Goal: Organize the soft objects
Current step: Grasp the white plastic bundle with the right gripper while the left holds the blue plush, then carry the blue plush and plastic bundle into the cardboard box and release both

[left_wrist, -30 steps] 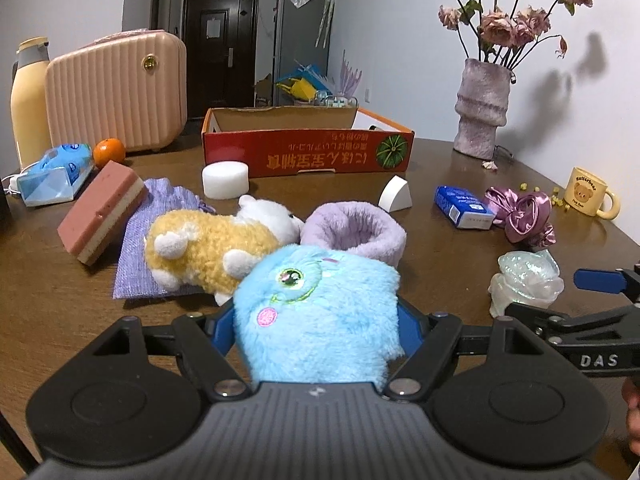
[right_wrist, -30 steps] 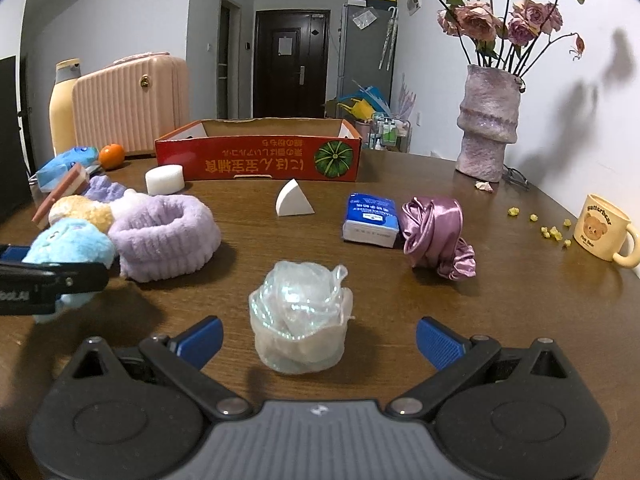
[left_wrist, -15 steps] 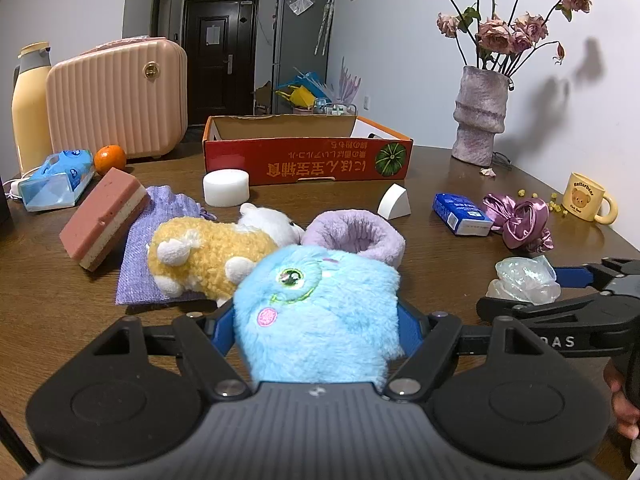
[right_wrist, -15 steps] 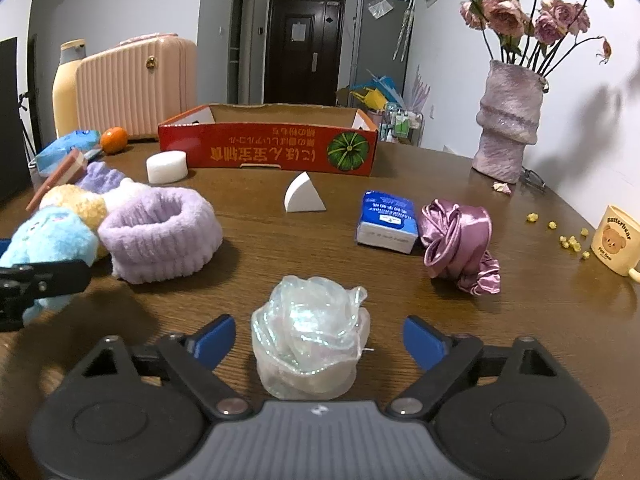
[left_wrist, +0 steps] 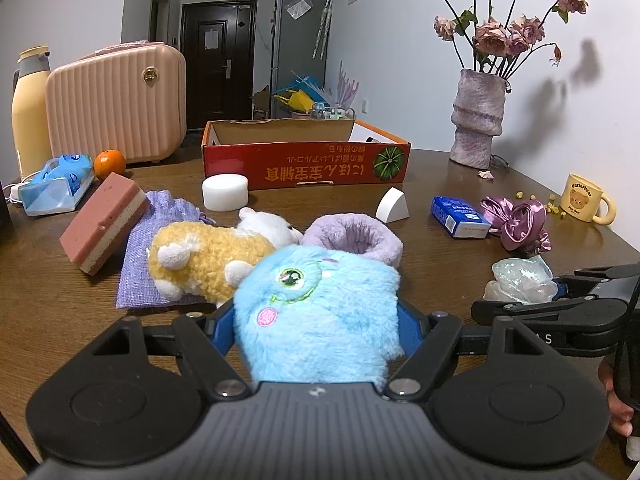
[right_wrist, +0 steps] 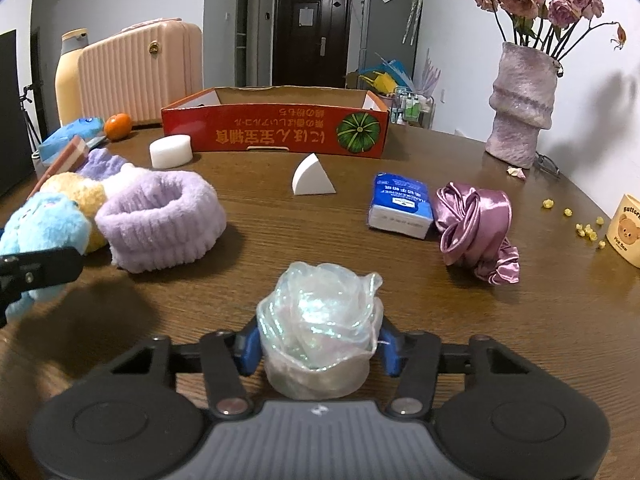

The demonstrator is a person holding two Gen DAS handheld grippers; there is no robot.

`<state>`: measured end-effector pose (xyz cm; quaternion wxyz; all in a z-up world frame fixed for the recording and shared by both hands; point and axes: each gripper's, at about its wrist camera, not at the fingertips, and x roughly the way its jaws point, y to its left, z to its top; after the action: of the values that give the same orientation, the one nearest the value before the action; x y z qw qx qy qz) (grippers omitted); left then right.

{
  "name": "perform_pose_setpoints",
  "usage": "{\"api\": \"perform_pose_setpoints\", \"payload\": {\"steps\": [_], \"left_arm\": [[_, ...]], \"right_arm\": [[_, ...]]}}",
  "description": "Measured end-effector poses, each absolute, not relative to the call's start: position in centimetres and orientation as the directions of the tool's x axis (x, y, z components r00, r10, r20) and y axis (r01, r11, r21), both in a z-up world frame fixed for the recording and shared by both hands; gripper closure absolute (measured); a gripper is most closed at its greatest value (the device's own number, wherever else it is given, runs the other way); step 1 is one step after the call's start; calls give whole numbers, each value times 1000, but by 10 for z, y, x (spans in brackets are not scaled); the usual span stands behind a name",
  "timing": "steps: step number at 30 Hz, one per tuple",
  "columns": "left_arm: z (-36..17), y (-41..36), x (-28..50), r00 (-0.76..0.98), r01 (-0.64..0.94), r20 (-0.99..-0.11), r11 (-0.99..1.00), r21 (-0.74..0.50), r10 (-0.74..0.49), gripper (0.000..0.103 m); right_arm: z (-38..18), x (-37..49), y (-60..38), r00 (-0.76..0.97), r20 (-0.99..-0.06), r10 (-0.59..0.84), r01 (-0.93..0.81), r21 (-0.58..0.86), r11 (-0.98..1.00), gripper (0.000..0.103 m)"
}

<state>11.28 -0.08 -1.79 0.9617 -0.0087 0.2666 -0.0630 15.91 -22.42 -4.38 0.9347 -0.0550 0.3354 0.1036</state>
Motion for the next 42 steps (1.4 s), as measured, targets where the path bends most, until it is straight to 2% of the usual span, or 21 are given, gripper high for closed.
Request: {"api": "perform_pose_setpoints", "payload": {"steps": [10,42], "left_arm": [[-17,3,112,855,111,-504,992,-57,-125,26],[37,12,123,912,86,-400,996,-25,-89,26]], "right_arm": [[-42,158,-225,755,-635,164,-236,-29,971,59],[11,172,-213,828,-522,203,-252,-24,967,59]]}}
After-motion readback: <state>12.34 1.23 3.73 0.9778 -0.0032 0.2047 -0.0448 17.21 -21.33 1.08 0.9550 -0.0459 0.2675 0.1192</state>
